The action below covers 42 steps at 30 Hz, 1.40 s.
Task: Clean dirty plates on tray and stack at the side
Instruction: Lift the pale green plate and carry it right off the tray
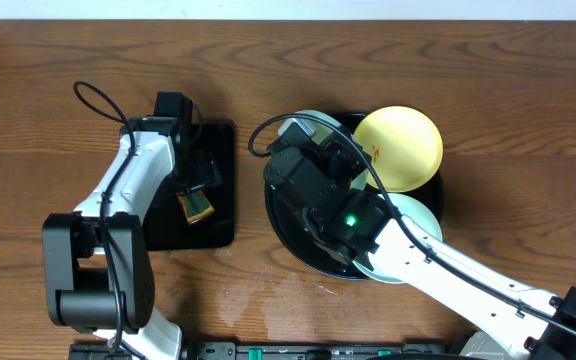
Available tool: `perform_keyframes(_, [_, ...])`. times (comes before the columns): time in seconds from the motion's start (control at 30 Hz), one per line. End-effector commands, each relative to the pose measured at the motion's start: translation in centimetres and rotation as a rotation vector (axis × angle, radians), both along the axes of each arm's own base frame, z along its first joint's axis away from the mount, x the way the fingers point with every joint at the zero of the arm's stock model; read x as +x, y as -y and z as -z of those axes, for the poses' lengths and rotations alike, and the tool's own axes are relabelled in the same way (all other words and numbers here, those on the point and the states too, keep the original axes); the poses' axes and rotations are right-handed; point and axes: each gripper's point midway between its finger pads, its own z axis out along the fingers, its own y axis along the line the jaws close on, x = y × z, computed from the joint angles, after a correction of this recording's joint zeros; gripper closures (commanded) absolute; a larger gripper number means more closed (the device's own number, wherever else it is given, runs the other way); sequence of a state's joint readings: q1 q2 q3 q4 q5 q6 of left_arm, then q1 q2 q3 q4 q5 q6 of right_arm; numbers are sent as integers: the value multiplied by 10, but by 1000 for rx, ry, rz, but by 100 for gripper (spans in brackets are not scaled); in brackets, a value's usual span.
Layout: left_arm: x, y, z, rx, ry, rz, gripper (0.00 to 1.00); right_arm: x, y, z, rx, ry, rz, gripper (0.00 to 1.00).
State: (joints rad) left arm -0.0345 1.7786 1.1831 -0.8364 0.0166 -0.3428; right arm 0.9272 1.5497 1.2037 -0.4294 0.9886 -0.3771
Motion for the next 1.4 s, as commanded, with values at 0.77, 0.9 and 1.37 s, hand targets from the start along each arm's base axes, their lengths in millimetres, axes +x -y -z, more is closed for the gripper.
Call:
perform_keyframes(0.77, [-1,-2,1,5,-5,-5,10,15,33,-4,296,35,196,99])
perform_keyframes(0.9, [-1,-2,1,5,-5,-4,10,20,60,35,563,-180,308,99])
perform_keyframes(1.37, [-1,-2,1,5,-5,-5,10,32,205,46,1226,-439,591,99])
